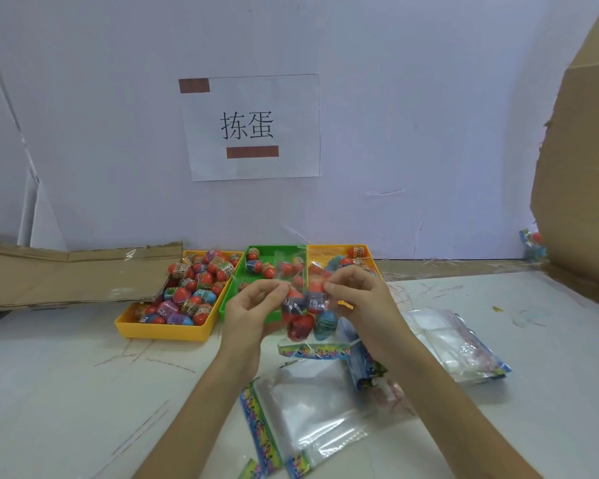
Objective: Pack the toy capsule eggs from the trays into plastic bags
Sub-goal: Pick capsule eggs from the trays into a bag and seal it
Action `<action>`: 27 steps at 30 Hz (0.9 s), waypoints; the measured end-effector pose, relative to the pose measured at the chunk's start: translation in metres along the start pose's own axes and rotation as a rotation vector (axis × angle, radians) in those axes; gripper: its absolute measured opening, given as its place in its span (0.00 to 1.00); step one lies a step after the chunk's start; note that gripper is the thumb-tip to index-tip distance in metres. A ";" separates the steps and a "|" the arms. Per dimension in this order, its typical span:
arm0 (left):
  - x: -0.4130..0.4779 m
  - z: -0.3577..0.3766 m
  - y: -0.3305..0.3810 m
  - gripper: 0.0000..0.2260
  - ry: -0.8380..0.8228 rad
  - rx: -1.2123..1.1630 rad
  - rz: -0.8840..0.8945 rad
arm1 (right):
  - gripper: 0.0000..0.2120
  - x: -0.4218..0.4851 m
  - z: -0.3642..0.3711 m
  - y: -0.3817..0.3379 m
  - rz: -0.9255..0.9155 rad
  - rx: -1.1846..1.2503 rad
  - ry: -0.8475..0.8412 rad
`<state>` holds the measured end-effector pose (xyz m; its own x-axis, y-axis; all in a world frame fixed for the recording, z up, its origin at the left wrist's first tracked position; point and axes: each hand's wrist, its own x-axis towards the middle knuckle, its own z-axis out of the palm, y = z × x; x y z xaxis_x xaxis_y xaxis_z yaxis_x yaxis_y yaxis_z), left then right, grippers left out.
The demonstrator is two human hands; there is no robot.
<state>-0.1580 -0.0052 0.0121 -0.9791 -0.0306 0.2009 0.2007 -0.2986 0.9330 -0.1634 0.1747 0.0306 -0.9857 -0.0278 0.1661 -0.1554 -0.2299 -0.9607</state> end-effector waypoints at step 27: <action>-0.008 0.011 0.000 0.19 -0.311 0.034 -0.140 | 0.14 -0.001 0.003 0.003 0.006 0.054 -0.028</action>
<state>-0.1495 0.0051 0.0138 -0.9417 0.3026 0.1471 0.0714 -0.2477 0.9662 -0.1629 0.1708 0.0282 -0.9843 -0.0568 0.1673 -0.1450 -0.2816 -0.9485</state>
